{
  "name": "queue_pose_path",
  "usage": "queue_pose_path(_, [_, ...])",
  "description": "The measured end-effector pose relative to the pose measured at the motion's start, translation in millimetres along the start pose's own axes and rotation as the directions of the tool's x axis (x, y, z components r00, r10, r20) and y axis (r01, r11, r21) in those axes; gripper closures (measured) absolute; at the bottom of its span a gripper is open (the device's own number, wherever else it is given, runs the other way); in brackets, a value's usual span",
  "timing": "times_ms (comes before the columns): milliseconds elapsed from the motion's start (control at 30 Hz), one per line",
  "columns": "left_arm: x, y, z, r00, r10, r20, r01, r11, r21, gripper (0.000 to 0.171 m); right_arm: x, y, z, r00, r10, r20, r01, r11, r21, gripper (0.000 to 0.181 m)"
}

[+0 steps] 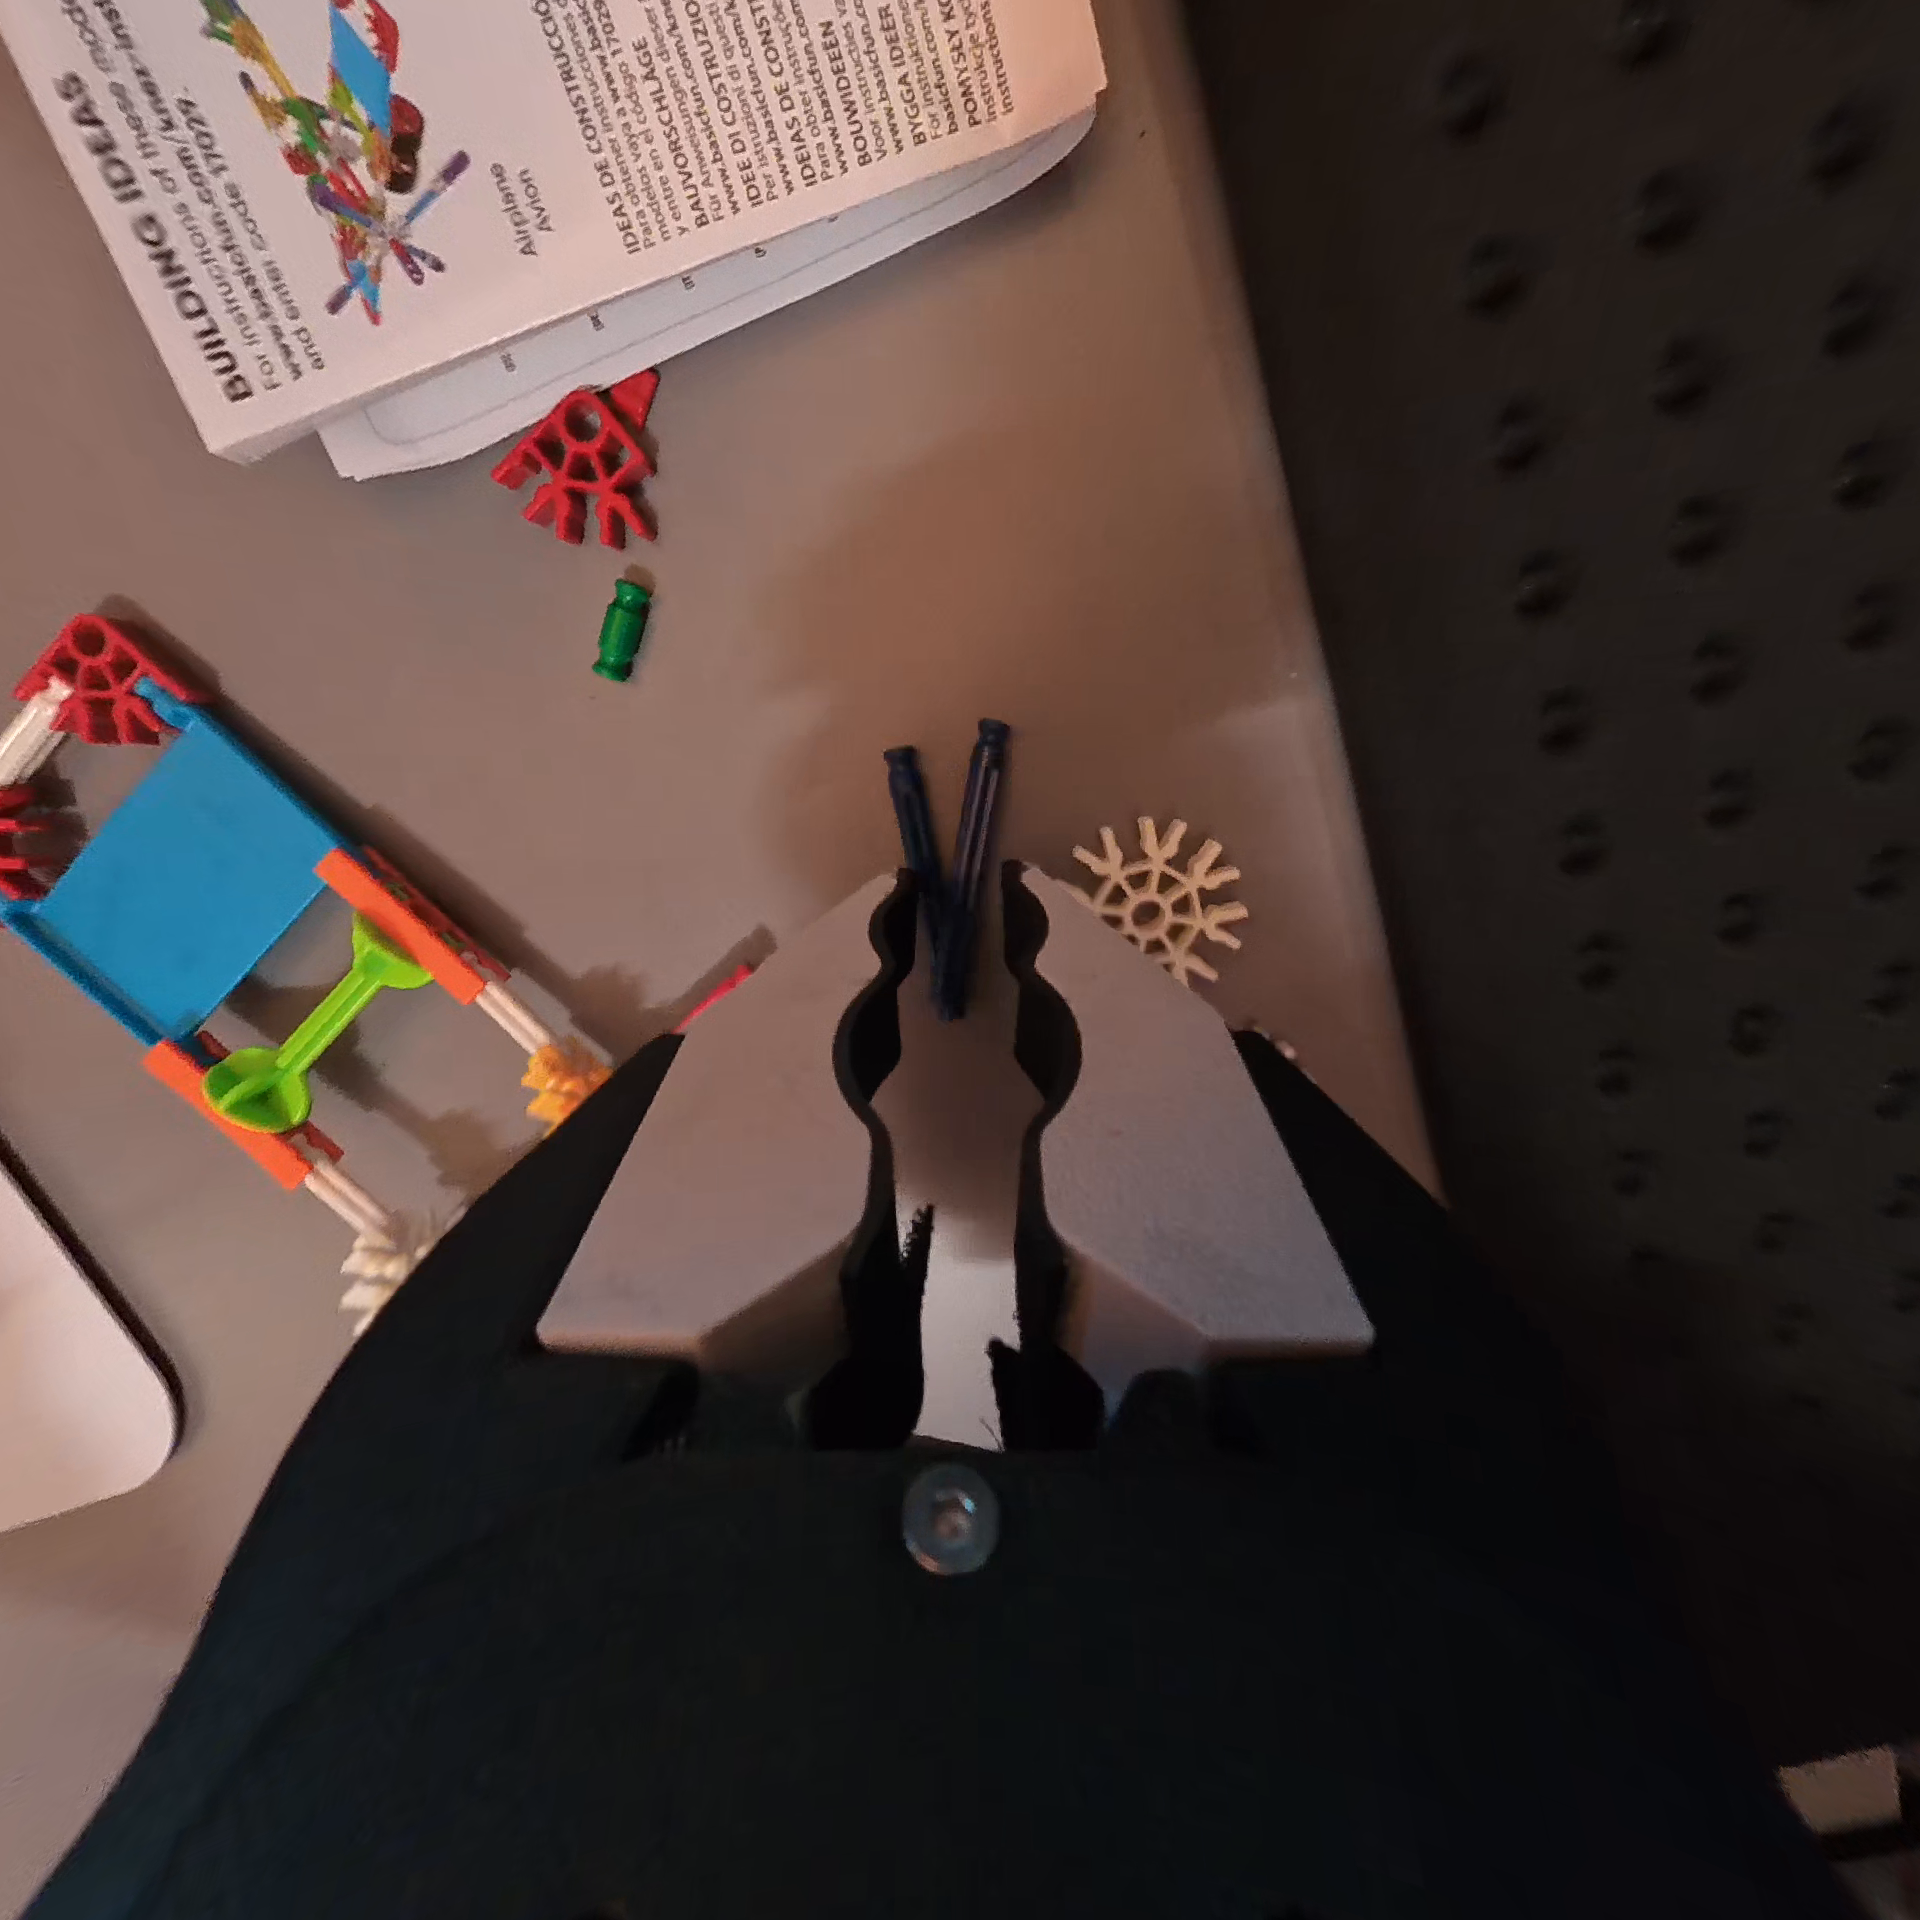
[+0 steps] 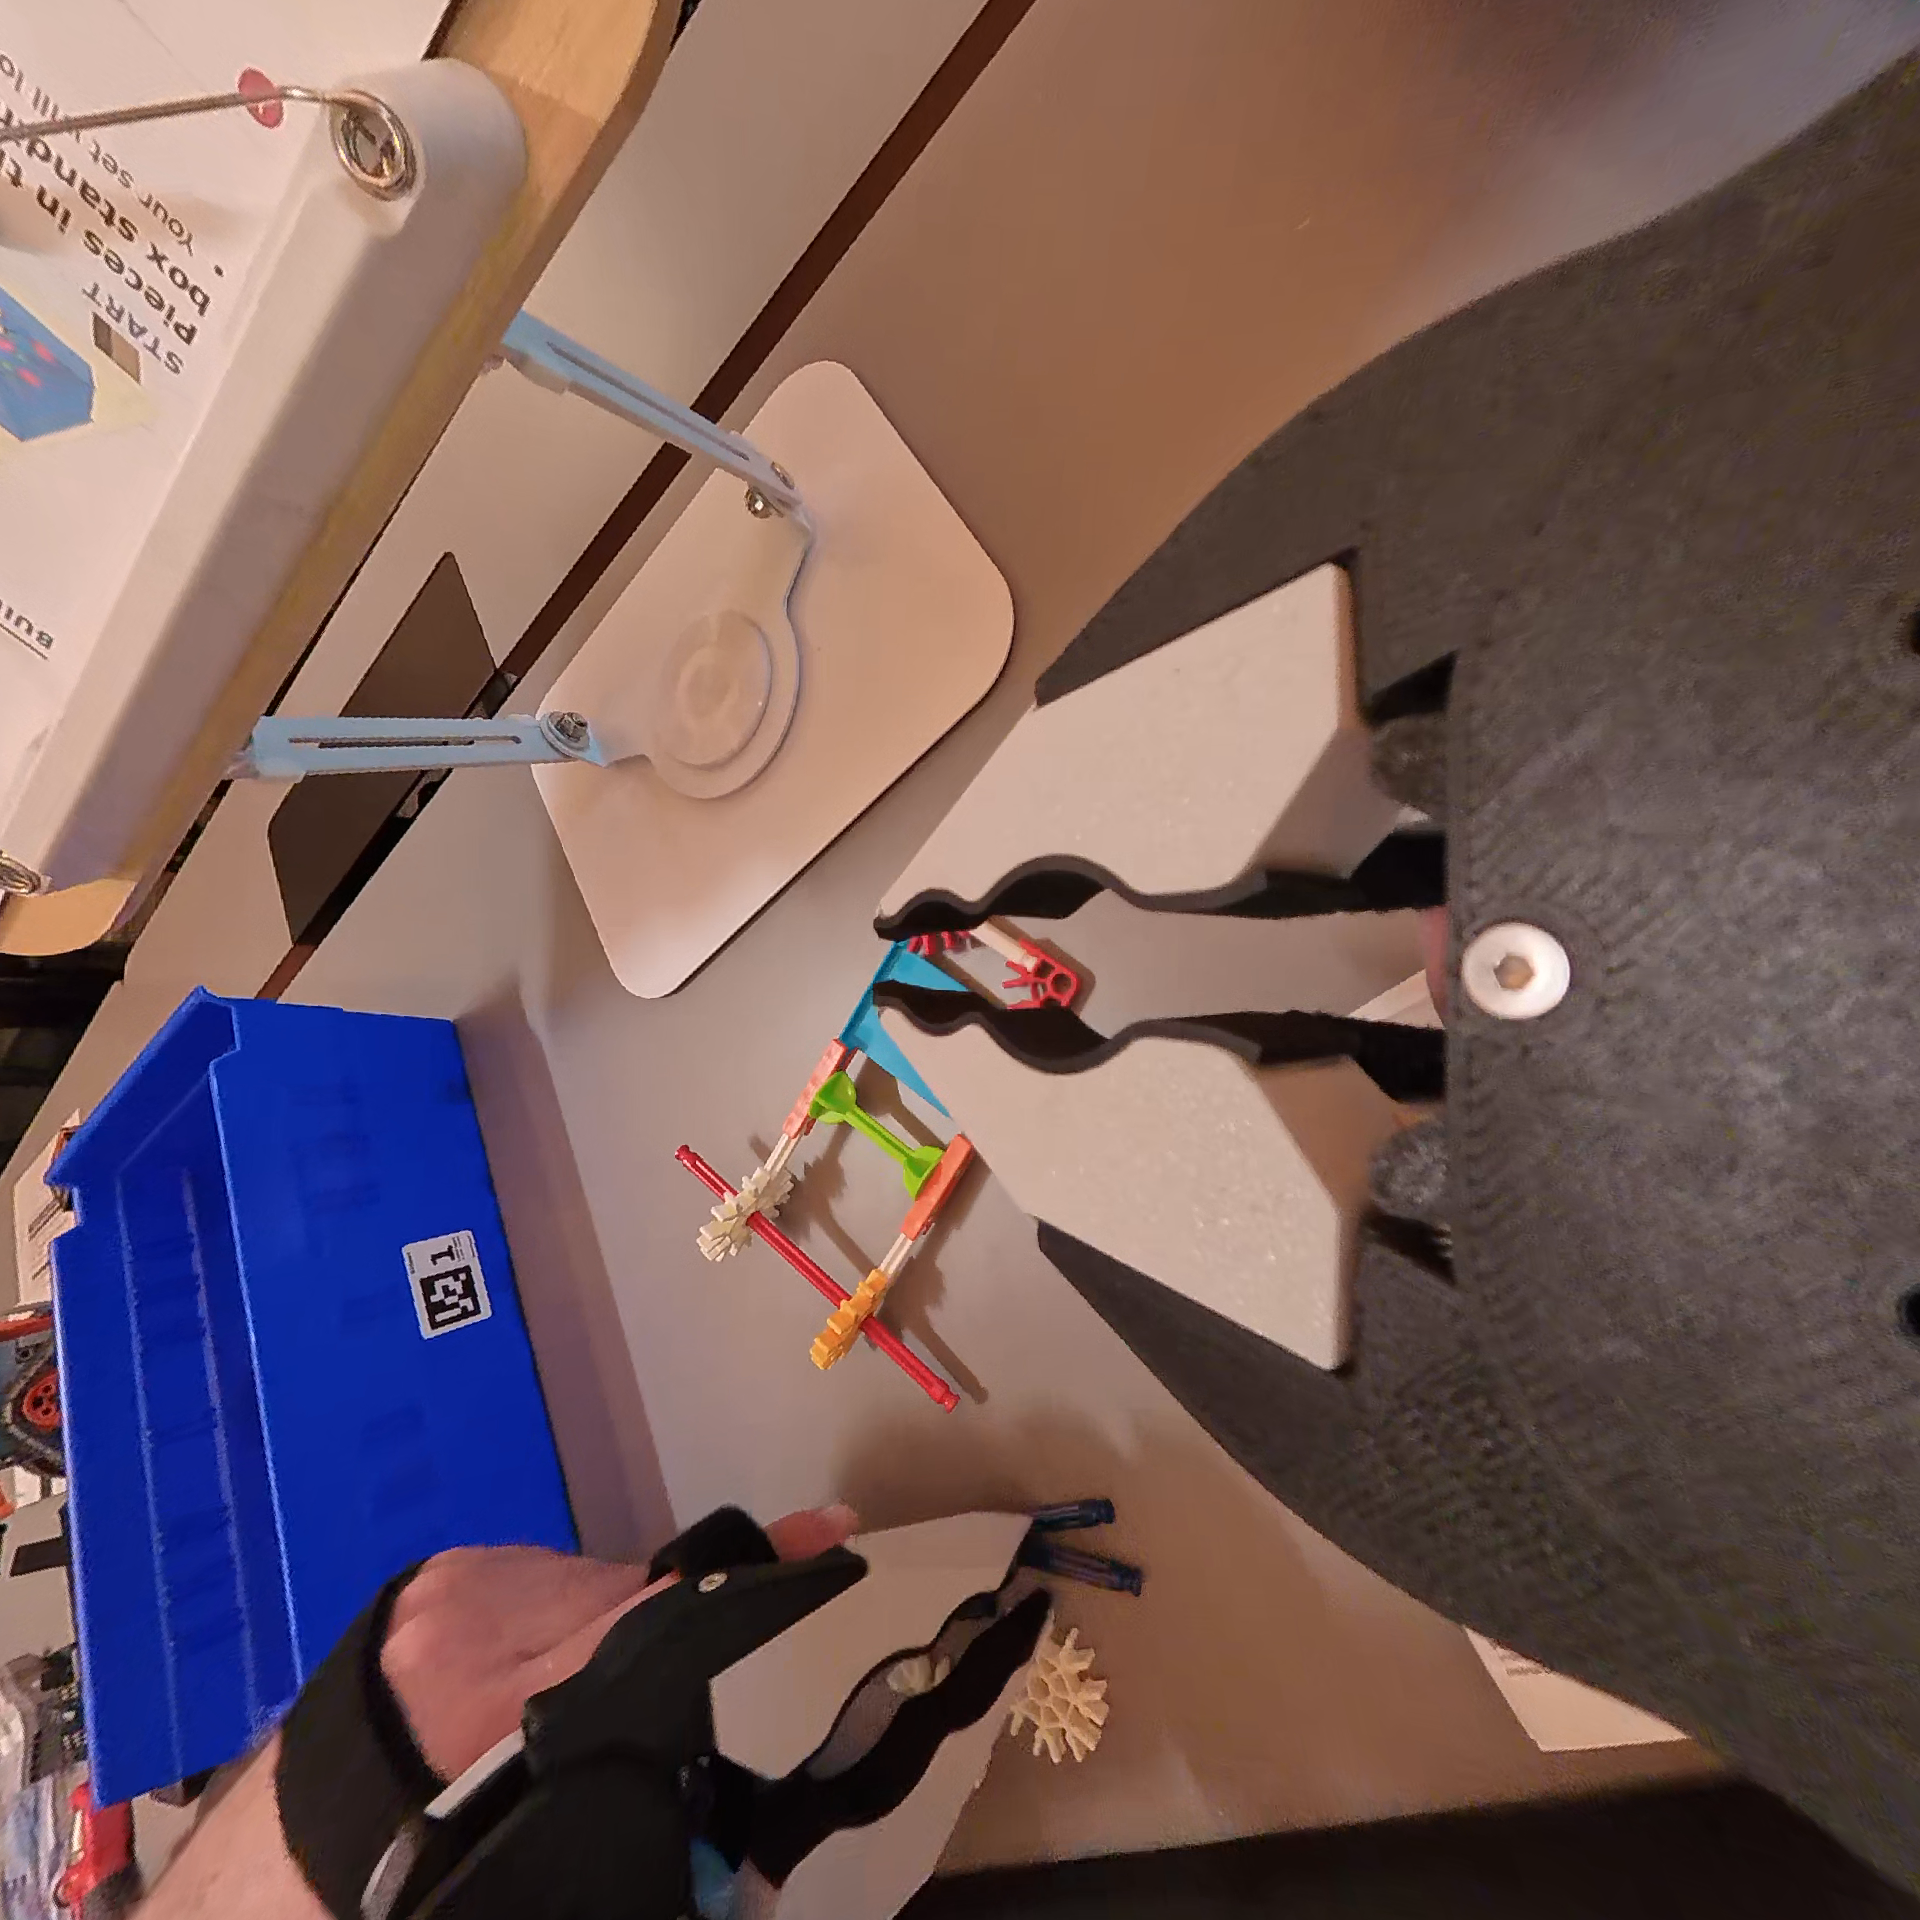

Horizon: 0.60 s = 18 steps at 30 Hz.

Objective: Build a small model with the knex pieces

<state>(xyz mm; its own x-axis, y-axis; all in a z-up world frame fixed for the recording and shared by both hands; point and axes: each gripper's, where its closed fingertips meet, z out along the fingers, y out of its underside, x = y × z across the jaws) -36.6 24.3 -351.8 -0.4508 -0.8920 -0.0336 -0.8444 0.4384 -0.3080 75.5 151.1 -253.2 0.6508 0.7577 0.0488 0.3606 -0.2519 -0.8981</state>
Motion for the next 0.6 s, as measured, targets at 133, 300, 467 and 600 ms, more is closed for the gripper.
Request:
queue_pose_path(133, [-14.9, 10.0, -44.5, 0.995, -0.038, 0.097, 0.034, 0.998, 0.047, 0.157, 3.8, -0.1, -1.8, 1.0, 0.006, -0.01, -0.006, 1.0, 0.004, 0.174])
queue_pose_path(300, [-37.7, 67.7, -121.4, 0.953, -0.13, 0.273, 0.122, 0.991, 0.046, 0.159, 6.7, 3.0, -0.7, 1.0, 0.016, -0.009, -0.016, 1.0, -0.003, 0.174])
queue_pose_path(467, [-71.4, 169.2, -192.4, 0.849, -0.242, 0.47, 0.278, 0.961, -0.008, 0.161, 7.3, 7.6, 2.8, 1.0, 0.019, -0.008, -0.019, 1.0, -0.019, 0.173])
queue_pose_path(600, [-94.7, 251.1, -200.7, 0.803, -0.303, 0.514, 0.385, 0.921, -0.058, 0.159, 9.9, 11.8, 5.3, 0.999, 0.029, -0.013, -0.03, 0.999, -0.029, 0.174])
